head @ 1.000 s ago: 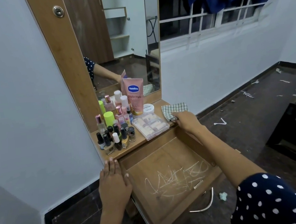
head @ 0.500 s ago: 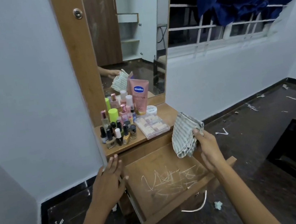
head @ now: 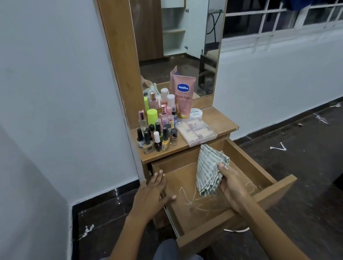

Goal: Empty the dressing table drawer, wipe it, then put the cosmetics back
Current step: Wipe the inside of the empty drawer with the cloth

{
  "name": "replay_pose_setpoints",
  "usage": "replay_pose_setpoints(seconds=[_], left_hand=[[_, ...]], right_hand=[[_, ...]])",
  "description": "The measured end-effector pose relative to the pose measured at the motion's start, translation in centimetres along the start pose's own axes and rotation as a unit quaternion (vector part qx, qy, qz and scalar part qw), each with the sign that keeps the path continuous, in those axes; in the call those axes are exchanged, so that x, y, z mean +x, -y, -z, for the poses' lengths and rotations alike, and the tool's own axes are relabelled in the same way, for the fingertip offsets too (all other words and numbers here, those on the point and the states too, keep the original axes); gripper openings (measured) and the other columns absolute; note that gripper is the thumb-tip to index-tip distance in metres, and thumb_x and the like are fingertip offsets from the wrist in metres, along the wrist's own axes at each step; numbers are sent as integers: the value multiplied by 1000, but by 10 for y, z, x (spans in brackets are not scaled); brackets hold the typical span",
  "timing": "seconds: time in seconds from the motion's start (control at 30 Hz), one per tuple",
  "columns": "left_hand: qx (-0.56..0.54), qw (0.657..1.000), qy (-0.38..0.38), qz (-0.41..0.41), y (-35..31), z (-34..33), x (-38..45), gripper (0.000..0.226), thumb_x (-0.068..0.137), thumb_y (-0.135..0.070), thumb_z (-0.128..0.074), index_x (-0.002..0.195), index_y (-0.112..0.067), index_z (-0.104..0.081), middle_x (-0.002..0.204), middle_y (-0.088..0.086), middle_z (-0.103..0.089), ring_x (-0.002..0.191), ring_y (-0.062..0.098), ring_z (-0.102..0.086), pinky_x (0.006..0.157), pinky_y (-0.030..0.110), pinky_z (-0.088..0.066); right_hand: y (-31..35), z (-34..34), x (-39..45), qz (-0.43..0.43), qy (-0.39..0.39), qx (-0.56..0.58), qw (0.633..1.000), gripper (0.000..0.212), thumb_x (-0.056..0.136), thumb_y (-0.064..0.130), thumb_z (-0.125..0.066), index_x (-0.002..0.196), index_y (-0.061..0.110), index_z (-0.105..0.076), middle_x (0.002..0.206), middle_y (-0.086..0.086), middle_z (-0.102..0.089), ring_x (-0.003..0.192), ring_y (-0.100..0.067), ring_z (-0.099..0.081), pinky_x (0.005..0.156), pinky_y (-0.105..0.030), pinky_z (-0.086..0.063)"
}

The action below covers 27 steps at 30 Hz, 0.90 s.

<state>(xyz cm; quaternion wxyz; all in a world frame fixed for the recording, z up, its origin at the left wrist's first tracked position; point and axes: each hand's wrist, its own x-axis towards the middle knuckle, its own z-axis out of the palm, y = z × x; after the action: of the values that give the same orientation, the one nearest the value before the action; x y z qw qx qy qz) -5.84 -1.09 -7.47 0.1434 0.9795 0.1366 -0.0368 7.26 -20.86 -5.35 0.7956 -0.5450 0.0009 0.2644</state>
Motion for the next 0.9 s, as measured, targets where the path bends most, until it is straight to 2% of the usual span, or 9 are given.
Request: replay_pose_setpoints(seconds=[0.2, 0.27, 0.33, 0.4, 0.57, 0.63, 0.73, 0.83, 0.9], left_hand=[[-19, 1000, 18, 17, -4, -4, 3, 140, 39, -96, 13, 152, -16, -6, 158, -1, 7, 146, 12, 2, 117, 36, -3], [-33, 999, 23, 15, -5, -2, 3, 120, 59, -91, -14, 152, -15, -6, 158, -1, 7, 146, 12, 2, 117, 36, -3], [-34, 999, 28, 9, -5, -1, 3, 103, 76, -73, -43, 152, -15, -5, 158, -1, 7, 146, 12, 2, 118, 35, -2], [-34, 999, 36, 3, -3, 1, 5, 98, 81, -62, -53, 152, -15, -5, 158, 0, 7, 146, 12, 2, 118, 35, -1], [-13, 999, 41, -4, -1, 2, 8, 97, 83, -61, -54, 152, -15, -4, 159, 2, 8, 146, 13, 2, 117, 35, -2], [-6, 999, 42, -5, -1, 1, 8, 97, 83, -62, -53, 152, -15, -3, 159, 2, 8, 146, 14, 2, 117, 36, -3], [-8, 999, 45, 0, -1, -1, 8, 98, 83, -62, -53, 152, -15, -1, 158, 2, 10, 146, 14, 4, 117, 36, -3], [-5, 999, 49, -3, -2, -1, 7, 102, 80, -68, -48, 152, -14, -1, 158, 2, 11, 146, 14, 4, 117, 35, -3], [-4, 998, 56, -1, -1, -1, 8, 112, 68, -80, -36, 152, -14, 0, 158, 2, 12, 146, 13, 5, 117, 35, -3]], right_hand=[[-4, 5, 3, -13, -8, -5, 1000, 34, 101, 18, -43, 128, 2, -52, 122, -16, -64, 113, -27, -61, 103, -43, -45], [-5, 7, 5, -16, -12, 5, 1000, 33, 100, 18, -43, 128, 1, -52, 122, -17, -64, 114, -29, -60, 104, -44, -44], [-3, 8, 6, -18, -7, 16, 1000, 32, 100, 16, -43, 126, 1, -52, 120, -17, -64, 112, -29, -61, 100, -42, -48], [-2, 8, 7, -21, 6, 4, 1000, 27, 100, 15, -44, 122, 3, -55, 115, -16, -67, 104, -26, -65, 87, -35, -56], [9, 1, 14, 26, 33, -205, 978, 26, 100, 20, -44, 119, 9, -58, 103, -11, -69, 92, -25, -68, 81, -40, -56], [12, -4, 17, 60, 49, -302, 950, 23, 100, 22, -43, 117, 12, -56, 99, -6, -68, 83, -19, -67, 70, -32, -56], [9, -8, 29, 151, 52, -447, 880, 22, 100, 20, -44, 117, 13, -56, 103, -4, -65, 91, -18, -63, 75, -31, -52], [-5, -15, 40, 218, 74, -608, 760, 23, 101, 19, -41, 115, 10, -56, 101, -6, -65, 86, -21, -61, 74, -32, -49], [-21, -22, 44, 234, 111, -708, 657, 25, 100, 21, -40, 120, 12, -53, 108, -9, -65, 92, -22, -61, 82, -33, -50]])
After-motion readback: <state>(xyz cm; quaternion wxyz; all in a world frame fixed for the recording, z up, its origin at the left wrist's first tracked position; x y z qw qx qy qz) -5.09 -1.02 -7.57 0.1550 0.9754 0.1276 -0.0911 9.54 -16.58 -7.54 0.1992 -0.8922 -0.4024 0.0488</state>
